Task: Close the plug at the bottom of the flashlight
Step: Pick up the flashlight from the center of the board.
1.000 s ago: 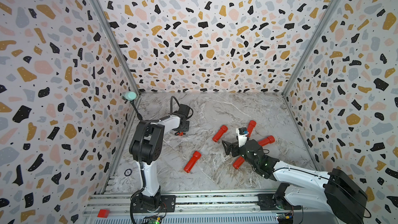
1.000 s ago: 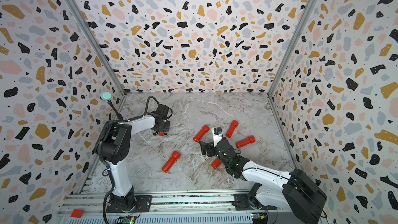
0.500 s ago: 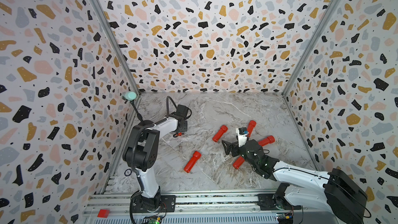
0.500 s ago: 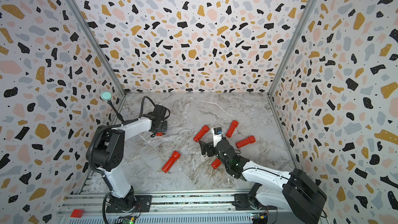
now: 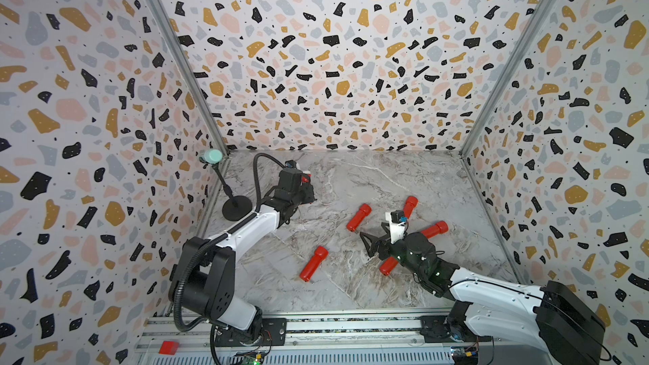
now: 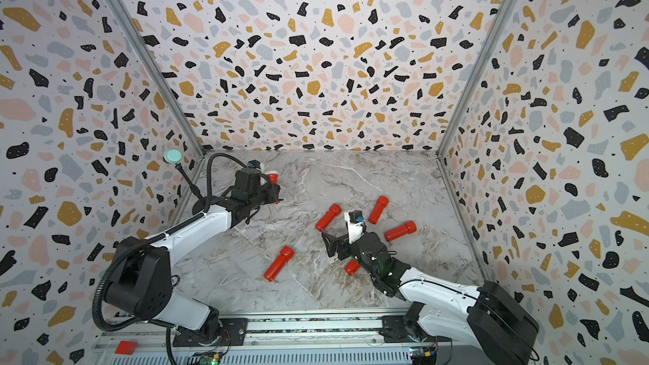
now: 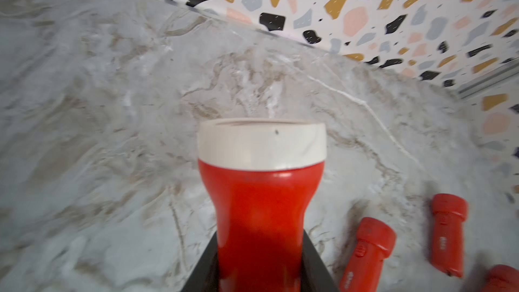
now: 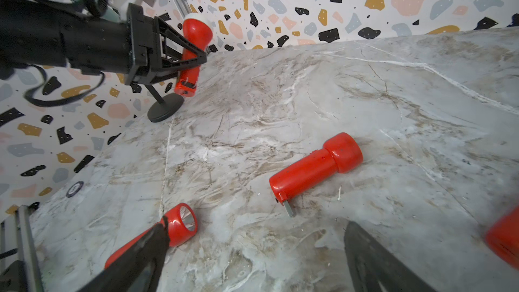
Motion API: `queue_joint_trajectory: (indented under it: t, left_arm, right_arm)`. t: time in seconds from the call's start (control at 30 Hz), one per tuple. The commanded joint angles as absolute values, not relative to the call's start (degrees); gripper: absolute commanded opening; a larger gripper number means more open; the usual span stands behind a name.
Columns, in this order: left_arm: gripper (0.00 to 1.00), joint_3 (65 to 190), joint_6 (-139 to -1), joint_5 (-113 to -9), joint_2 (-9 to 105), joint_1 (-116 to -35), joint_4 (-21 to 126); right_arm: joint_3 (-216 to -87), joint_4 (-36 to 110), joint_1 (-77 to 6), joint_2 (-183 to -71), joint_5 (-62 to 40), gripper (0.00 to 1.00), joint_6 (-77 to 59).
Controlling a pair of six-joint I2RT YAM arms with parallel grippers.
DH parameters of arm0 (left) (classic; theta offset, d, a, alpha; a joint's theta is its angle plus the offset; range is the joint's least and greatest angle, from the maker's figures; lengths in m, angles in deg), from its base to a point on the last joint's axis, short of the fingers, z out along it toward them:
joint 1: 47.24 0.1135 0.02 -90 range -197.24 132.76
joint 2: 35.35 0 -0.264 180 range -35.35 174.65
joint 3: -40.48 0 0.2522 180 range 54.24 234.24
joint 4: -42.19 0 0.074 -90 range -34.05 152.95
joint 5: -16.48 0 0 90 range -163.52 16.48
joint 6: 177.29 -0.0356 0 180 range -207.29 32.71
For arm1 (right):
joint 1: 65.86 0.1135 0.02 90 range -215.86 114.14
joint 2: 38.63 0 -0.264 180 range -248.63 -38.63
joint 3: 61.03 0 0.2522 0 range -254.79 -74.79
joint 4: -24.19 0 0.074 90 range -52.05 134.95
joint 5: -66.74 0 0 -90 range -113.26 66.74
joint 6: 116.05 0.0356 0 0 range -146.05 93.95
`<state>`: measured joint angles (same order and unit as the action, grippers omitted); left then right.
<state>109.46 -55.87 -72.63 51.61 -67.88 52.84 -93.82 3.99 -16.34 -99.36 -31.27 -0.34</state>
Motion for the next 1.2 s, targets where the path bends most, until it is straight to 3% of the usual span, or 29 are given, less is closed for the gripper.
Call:
queue_joint_trajectory:
  t: [0.0, 0.4, 0.63, 0.9, 1.17]
  left_arm:
    - [0.00, 105.3, -47.4, -63.7, 50.3, -68.0, 36.5]
    - [0.00, 88.6, -25.7, -58.6, 49.9, -68.2, -2.5]
    - [0.00, 84.2, -15.1, -55.4, 56.9, -69.0, -22.2]
    - [0.00, 82.1, -9.5, -55.1, 63.4, -70.6, -35.0]
    - [0.00, 82.3, -9.4, -55.4, 65.4, -73.9, -34.4]
  right_arm:
    - [-96.2, 3.8, -16.2, -97.3, -28.4, 0.99, 1.9]
    - [-96.6, -5.3, -25.9, -97.6, -10.8, 0.99, 22.8]
    - [-96.0, -13.5, -27.3, -102.3, -8.7, 0.99, 31.8]
    - [-99.3, -22.1, -27.0, -112.5, -5.8, 0.99, 39.0]
    - [-102.7, -30.3, -24.8, -123.2, -5.7, 1.00, 42.4]
